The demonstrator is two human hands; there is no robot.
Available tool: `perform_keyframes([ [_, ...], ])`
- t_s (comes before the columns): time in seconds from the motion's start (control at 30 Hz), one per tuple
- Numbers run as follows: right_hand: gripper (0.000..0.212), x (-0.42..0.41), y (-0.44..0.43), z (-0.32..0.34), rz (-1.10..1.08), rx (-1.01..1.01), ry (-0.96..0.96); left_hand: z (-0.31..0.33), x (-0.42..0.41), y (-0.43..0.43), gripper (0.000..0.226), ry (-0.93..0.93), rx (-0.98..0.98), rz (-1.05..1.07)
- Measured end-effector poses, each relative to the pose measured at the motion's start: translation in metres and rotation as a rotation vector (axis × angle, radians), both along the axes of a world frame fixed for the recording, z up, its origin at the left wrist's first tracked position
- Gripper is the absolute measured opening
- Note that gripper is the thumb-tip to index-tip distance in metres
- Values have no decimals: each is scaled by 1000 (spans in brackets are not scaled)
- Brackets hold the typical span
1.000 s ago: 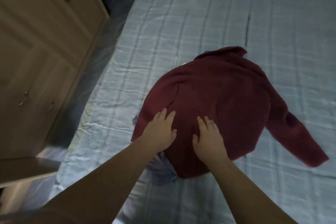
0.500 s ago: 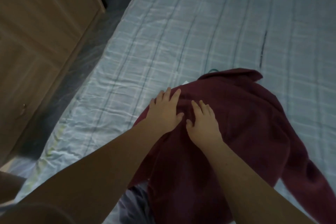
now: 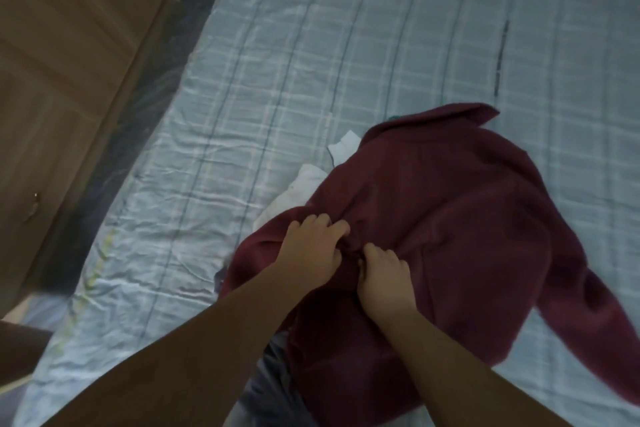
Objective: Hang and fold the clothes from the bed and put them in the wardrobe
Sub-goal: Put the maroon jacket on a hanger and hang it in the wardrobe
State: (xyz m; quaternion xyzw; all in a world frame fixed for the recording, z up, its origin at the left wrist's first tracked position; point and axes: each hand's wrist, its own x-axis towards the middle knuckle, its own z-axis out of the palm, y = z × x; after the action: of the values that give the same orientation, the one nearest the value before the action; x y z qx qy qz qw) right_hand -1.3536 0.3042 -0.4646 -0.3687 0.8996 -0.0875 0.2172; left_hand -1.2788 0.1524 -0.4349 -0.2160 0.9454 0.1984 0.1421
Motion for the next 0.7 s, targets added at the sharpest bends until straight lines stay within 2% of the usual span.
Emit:
perform_keyframes([
  [0.2, 15, 46, 47, 41, 7, -53, 45, 36, 39, 28, 31, -121, 85, -184],
  [0.37, 27, 82, 84, 45, -42, 64, -72, 34, 79, 59, 38, -155, 89, -127],
  [0.47, 38, 79, 93, 44, -111, 39, -164, 37, 82, 64, 40, -19, 41, 21],
  [0.53, 37, 69, 91, 49, -125, 33, -248, 47, 63, 54, 31, 144, -12, 140],
  [0.6, 26, 56, 80, 60, -134, 91, -315, 56, 30, 38, 25, 279, -40, 138],
  [0.7, 26, 24, 54, 79, -108, 226, -290, 60, -32, 11, 36, 316, 4, 63],
])
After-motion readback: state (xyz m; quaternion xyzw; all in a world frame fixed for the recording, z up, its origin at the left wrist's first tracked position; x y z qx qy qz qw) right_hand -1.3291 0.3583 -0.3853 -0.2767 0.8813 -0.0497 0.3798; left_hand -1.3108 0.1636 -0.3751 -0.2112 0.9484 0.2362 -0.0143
